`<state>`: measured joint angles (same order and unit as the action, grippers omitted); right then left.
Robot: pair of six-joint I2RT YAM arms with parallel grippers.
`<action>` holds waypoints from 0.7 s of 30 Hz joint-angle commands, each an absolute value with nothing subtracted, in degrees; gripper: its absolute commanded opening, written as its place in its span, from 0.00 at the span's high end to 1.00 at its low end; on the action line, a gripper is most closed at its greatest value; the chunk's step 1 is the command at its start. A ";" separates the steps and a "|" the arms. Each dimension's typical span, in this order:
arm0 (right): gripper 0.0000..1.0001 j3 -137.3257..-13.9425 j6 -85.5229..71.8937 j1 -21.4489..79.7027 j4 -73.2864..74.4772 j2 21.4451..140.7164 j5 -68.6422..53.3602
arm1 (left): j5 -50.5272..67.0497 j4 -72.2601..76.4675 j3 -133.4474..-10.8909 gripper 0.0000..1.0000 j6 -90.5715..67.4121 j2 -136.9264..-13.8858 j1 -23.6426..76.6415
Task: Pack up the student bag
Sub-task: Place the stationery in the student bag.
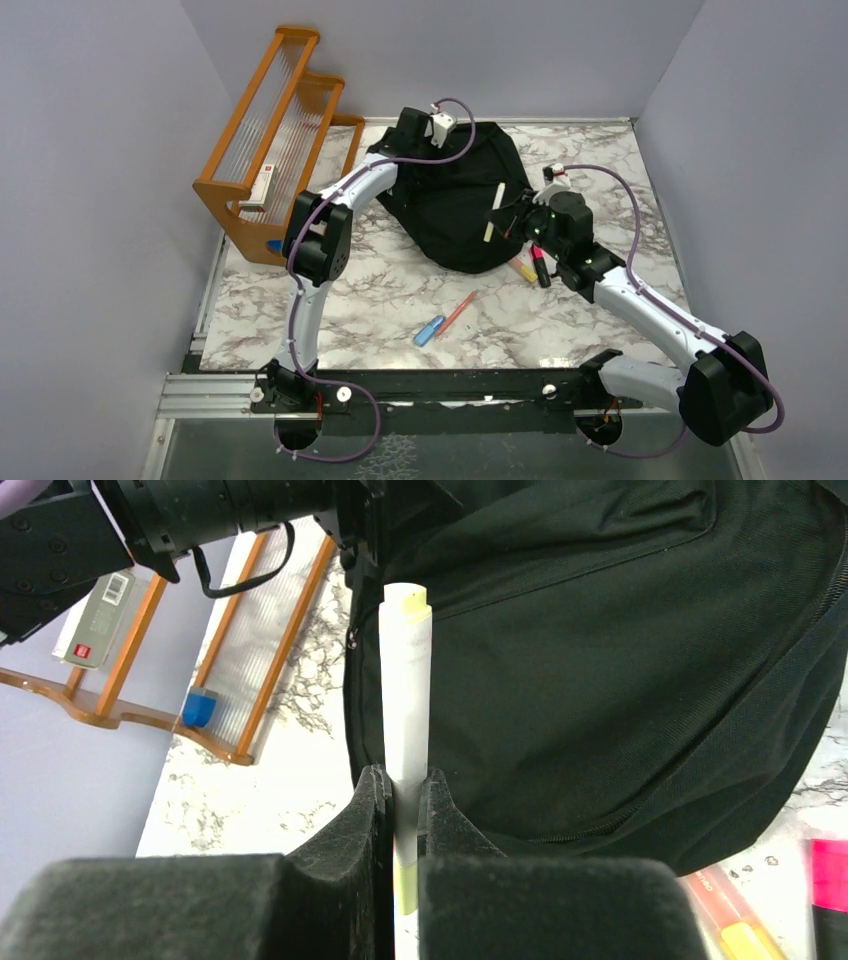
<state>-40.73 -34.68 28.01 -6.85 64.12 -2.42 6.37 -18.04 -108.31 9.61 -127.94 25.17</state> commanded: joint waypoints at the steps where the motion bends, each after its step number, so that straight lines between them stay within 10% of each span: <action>1: 0.99 -39.49 -33.74 27.86 -6.01 63.06 -0.25 | 2.55 -20.21 -108.95 0.38 16.24 -128.50 28.78; 21: 0.99 -39.55 -33.79 27.86 -5.91 64.88 -2.72 | 1.66 -17.21 -105.58 0.33 19.59 -128.57 30.76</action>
<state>-39.99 -34.44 28.01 -6.72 64.55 -2.24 4.58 -17.61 -106.04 17.50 -127.85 30.72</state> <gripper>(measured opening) 0.072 0.712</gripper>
